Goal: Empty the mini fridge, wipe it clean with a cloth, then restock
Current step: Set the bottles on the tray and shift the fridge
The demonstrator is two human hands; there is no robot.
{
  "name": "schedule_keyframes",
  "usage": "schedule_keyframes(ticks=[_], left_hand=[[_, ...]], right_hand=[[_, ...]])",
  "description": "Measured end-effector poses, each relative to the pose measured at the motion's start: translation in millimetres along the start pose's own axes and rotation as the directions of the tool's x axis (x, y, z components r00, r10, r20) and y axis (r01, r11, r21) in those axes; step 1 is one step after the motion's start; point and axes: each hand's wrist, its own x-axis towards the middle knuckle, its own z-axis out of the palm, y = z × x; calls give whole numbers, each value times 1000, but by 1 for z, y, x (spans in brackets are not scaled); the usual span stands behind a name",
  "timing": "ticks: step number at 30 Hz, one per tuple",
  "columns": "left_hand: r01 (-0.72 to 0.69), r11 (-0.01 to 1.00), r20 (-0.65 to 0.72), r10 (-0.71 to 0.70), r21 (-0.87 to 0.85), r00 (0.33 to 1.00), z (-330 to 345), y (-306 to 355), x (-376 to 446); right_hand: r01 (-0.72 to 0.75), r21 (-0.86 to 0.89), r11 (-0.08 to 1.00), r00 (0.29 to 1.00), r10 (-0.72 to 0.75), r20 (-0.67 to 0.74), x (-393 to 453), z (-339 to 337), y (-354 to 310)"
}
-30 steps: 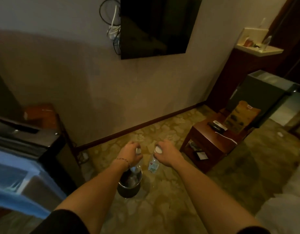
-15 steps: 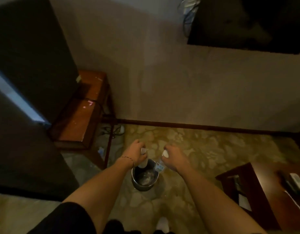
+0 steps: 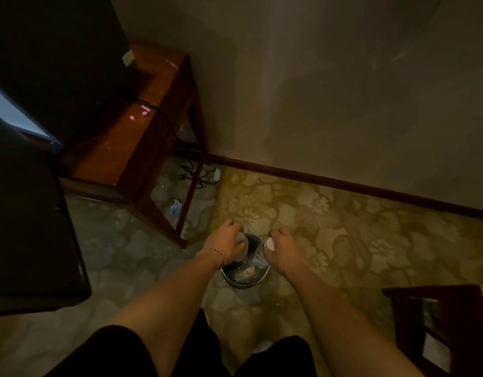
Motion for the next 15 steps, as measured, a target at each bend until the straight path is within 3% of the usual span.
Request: schedule_keyframes(ticks=[15], left_hand=[[34,999,47,-32,-32,998,206,-120,123]], right_hand=[[-26,9,1000,998,25,51,144,206,88]])
